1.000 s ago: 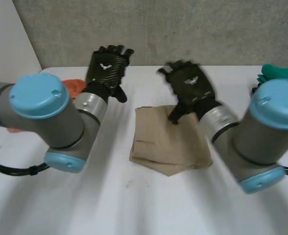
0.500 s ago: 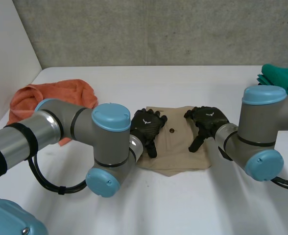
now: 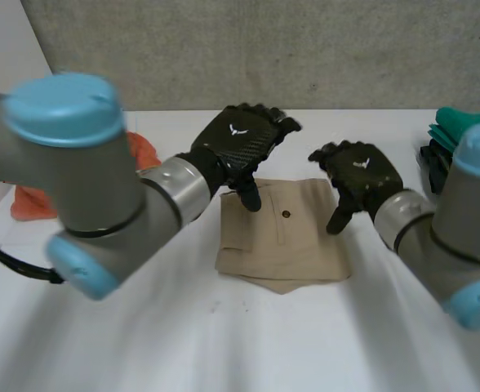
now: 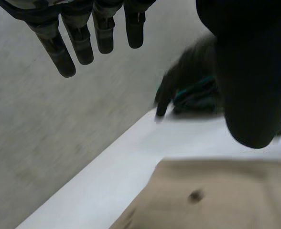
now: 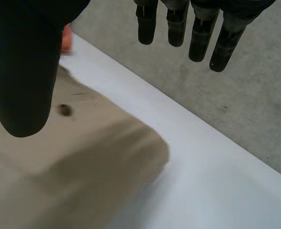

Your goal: Fold the laundry.

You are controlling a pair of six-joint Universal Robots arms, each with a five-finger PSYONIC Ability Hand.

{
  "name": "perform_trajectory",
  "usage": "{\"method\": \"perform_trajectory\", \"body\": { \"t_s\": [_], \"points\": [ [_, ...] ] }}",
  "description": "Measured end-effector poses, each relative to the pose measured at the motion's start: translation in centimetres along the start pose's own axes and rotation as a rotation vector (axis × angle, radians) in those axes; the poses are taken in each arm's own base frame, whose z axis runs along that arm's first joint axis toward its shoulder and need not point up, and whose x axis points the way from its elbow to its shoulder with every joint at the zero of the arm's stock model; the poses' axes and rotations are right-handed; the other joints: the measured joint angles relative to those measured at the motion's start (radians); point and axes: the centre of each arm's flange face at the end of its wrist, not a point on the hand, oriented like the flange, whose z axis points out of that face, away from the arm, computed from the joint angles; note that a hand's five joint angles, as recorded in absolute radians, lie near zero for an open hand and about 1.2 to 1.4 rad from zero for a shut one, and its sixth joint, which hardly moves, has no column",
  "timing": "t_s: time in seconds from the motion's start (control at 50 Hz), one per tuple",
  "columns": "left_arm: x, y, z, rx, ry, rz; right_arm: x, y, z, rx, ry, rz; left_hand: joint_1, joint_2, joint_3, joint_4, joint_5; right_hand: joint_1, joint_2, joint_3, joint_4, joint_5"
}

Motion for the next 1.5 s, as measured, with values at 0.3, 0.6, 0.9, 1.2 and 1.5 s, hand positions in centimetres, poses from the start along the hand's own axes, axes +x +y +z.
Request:
{"method": "perform_trajectory", "body": {
  "t_s": [0.3,0.6,0.9,1.2,1.5],
  "points": [
    [0.8,-1.2,-4.4,0.044,0.257,-0.042,-6.1,8.1,-0.9,0.000,-0.129,-0.135,0.000,0.000,0.000,0.000,0.000,0.000,0.000,0.000,0.000,0.000],
    [0.7,-1.2,-4.2,0.047,0.246,-0.038,-5.7,8.5,3.2,0.116,-0.046,-0.200,0.000,0.000,0.000,0.000,0.000,0.147,0.164,0.167,0.135,0.124],
    [0.7,-1.0,-4.2,0.043,0.245,-0.041,-5.2,7.8,6.8,0.149,-0.018,-0.186,0.000,0.000,0.000,0.000,0.000,0.522,0.708,0.691,0.669,0.551],
    [-0.1,-1.2,-4.1,0.048,0.220,-0.036,2.1,1.1,8.8,0.293,0.121,-0.208,0.000,0.000,0.000,0.000,0.000,0.705,0.950,0.931,0.948,0.819],
    [-1.0,-1.6,-4.2,0.055,0.175,-0.030,16.7,-10.0,9.4,0.657,0.307,-0.348,0.000,0.000,0.000,0.000,0.000,0.705,0.950,0.938,0.953,0.857]
  ]
}}
